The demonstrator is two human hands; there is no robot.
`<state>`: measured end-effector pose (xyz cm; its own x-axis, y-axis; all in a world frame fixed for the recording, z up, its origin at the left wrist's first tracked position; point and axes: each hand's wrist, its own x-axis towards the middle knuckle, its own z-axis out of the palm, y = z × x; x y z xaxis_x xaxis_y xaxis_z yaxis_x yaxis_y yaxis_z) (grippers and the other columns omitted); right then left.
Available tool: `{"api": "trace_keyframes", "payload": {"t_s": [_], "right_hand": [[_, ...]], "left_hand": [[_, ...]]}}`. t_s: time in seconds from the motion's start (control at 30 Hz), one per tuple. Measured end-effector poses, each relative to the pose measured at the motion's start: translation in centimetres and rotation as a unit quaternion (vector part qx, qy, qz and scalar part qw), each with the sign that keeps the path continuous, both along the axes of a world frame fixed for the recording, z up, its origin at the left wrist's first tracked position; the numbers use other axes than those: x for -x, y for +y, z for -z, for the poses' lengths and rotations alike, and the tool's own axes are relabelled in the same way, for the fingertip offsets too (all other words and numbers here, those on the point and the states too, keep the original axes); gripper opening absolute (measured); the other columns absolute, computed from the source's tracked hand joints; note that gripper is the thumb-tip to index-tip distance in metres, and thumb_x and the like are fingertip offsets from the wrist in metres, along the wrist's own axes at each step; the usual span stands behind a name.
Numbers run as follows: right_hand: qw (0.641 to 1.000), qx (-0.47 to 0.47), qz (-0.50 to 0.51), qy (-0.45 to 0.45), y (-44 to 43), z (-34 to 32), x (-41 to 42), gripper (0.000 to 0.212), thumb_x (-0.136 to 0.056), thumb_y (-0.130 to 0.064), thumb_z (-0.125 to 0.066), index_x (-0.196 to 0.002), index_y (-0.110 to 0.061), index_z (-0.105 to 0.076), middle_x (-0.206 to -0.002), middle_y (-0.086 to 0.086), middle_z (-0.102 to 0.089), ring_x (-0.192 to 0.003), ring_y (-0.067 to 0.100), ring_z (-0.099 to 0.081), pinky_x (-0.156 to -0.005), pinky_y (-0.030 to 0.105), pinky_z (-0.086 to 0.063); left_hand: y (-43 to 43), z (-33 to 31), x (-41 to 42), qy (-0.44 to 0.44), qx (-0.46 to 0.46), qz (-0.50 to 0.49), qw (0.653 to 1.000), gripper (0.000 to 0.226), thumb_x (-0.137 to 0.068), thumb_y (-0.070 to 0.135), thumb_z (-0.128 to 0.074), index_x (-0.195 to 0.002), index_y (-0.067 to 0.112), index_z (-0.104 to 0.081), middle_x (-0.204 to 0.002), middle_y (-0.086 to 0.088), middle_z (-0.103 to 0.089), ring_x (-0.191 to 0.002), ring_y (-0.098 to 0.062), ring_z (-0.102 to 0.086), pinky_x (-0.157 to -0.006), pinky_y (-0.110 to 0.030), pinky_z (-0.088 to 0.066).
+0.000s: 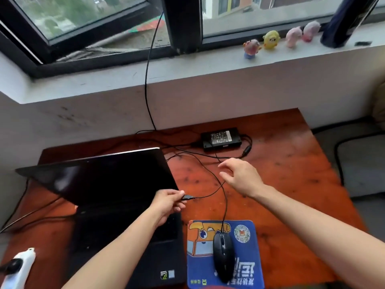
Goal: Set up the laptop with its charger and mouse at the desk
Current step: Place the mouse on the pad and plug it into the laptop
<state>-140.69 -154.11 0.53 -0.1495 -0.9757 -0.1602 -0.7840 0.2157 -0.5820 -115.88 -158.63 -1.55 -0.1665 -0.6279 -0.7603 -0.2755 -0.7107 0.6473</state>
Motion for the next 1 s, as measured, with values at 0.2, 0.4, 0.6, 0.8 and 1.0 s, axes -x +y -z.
{"api": "trace_keyframes", "payload": {"t_s": [0.2,0.4,0.6,0.8,1.0], "right_hand": [[0.983,-0.104,-0.147,-0.038,0.6,2.7,-4.9,0.028,-0.085,-0.033,-0.067,-0.112,-0.025,-0.069,-0.110,-0.006,-0.071,-0.101,0.012,-0.065,-0.088,0.032,-0.052],[0.976,-0.051,-0.211,0.016,1.3,5.1,-7.4,0.026,-0.087,-0.041,-0.063,-0.110,-0.031,-0.068,-0.102,-0.006,-0.073,-0.097,0.018,-0.065,-0.079,0.034,-0.053],[0.976,-0.064,-0.190,0.080,1.1,7.7,-7.7,0.026,-0.090,-0.040,-0.056,-0.112,-0.032,-0.068,-0.108,-0.003,-0.071,-0.103,0.025,-0.063,-0.079,0.036,-0.049],[0.983,-0.098,-0.129,0.082,1.4,9.8,-8.5,0.027,-0.090,-0.043,-0.056,-0.110,-0.031,-0.068,-0.109,-0.002,-0.069,-0.104,0.027,-0.062,-0.079,0.037,-0.048],[0.992,-0.097,-0.075,0.022,1.2,10.9,-10.1,0.024,-0.088,-0.042,-0.060,-0.107,-0.033,-0.071,-0.101,-0.002,-0.062,-0.103,0.024,-0.057,-0.076,0.036,-0.044]], "left_hand": [[1.0,0.2,-0.3,0.000,0.009,0.011,1.000,0.012,-0.089,-0.007,-0.057,-0.098,-0.004,-0.065,-0.084,-0.023,-0.070,-0.075,-0.027,-0.073,-0.060,-0.026,-0.059],[2.0,1.7,-1.9,-0.043,0.019,-0.008,0.999,0.006,-0.086,-0.002,-0.065,-0.090,-0.001,-0.068,-0.079,-0.019,-0.070,-0.064,-0.020,-0.070,-0.060,-0.027,-0.059],[3.3,4.1,-4.6,-0.366,0.227,0.099,0.897,0.020,-0.090,0.016,-0.055,-0.107,0.014,-0.068,-0.101,-0.003,-0.066,-0.096,-0.023,-0.062,-0.078,-0.033,-0.050],[6.6,7.0,-6.7,-0.494,0.309,0.267,0.768,0.044,-0.096,0.032,-0.048,-0.134,0.010,-0.051,-0.144,-0.016,-0.042,-0.131,-0.033,-0.039,-0.104,-0.044,-0.036],[7.9,8.2,-7.2,-0.503,0.332,0.287,0.745,0.061,-0.093,0.042,-0.027,-0.136,0.005,-0.048,-0.147,-0.023,-0.040,-0.136,-0.039,-0.038,-0.107,-0.053,-0.034]]}}
